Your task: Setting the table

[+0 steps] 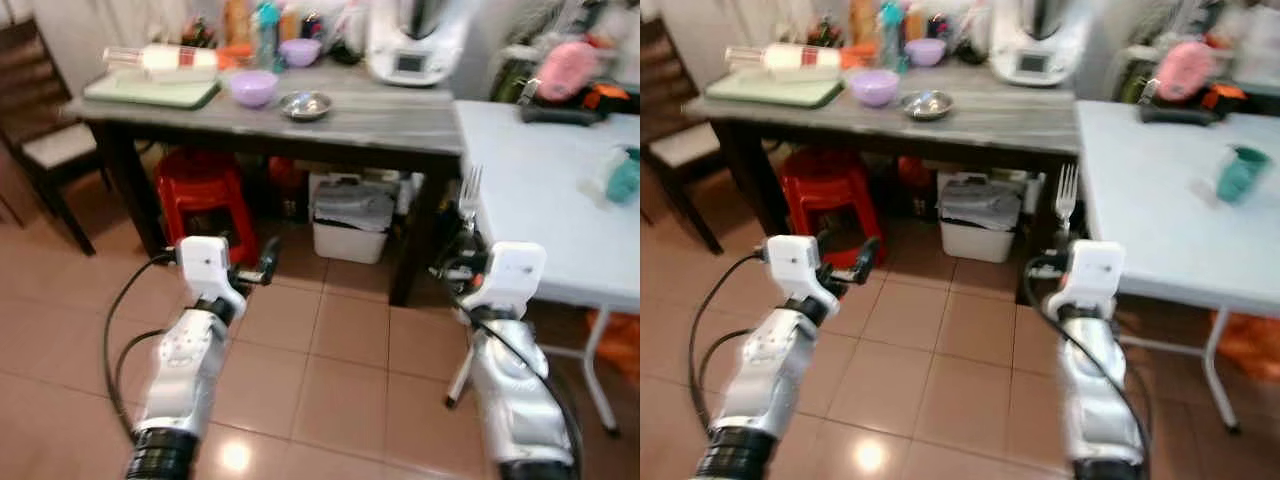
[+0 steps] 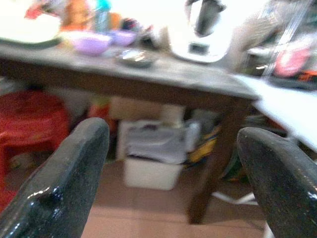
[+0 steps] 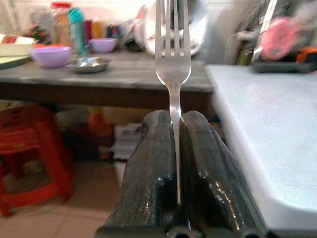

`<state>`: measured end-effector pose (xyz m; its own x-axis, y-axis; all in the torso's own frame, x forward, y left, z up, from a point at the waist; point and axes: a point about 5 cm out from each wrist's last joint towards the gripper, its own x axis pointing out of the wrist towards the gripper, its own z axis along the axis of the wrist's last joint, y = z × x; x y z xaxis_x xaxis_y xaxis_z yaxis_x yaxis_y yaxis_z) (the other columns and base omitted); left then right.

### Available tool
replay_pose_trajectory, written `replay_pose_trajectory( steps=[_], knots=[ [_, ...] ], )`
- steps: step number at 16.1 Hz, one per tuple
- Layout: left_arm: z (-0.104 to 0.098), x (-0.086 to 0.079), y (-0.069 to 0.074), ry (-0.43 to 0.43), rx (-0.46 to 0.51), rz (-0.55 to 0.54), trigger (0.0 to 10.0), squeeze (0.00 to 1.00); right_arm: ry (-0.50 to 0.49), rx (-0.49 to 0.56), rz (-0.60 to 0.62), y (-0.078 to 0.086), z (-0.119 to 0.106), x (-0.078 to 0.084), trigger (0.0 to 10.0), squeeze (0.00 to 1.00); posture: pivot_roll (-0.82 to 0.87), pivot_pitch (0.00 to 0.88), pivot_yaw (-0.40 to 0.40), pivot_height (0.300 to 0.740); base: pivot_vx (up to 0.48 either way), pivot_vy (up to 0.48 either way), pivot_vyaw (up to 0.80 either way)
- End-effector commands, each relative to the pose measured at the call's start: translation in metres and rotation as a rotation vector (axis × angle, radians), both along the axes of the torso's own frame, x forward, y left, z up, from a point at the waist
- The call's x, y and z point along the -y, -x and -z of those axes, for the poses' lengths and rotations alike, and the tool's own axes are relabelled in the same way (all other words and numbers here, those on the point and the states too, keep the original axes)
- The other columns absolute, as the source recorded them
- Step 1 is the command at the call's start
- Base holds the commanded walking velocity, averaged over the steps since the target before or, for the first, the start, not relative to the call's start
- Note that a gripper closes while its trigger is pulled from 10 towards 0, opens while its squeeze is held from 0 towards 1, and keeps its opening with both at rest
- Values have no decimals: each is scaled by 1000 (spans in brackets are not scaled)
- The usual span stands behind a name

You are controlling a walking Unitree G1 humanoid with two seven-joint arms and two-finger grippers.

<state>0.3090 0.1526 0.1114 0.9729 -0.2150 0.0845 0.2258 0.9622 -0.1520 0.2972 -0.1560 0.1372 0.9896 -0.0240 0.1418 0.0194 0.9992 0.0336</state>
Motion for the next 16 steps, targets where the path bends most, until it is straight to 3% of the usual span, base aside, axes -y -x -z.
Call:
replay_pose_trajectory(
  steps=[1, 8, 10, 12, 16],
  knots=[
    [-8, 9, -4, 4, 22, 29, 10000, 0, 16, 12, 20, 2, -2, 8, 10000, 0, 48, 0, -6, 740, 472, 0, 0],
    [-4, 7, -3, 8, -5, -1, 10000, 0, 21, 12, 16, 3, -2, 7, 10000, 0, 50, 0, -5, 740, 442, 0, 0],
    [-4, 1, -2, -84, 17, -39, 10000, 0, 20, 11, 18, 4, -2, 8, 10000, 0, 48, 0, -2, 740, 0, 0, 0],
    [-2, -17, 5, -164, 36, -117, 10000, 0, 18, 18, 13, 6, -2, 8, 10000, 0, 49, 0, -1, 740, 0, 0, 0],
    [6, -51, 20, -234, 10, -197, 10000, 0, 46, 26, -6, 11, -2, 10, 10000, 0, 59, 0, -9, 740, 0, 0, 0]
  ],
)
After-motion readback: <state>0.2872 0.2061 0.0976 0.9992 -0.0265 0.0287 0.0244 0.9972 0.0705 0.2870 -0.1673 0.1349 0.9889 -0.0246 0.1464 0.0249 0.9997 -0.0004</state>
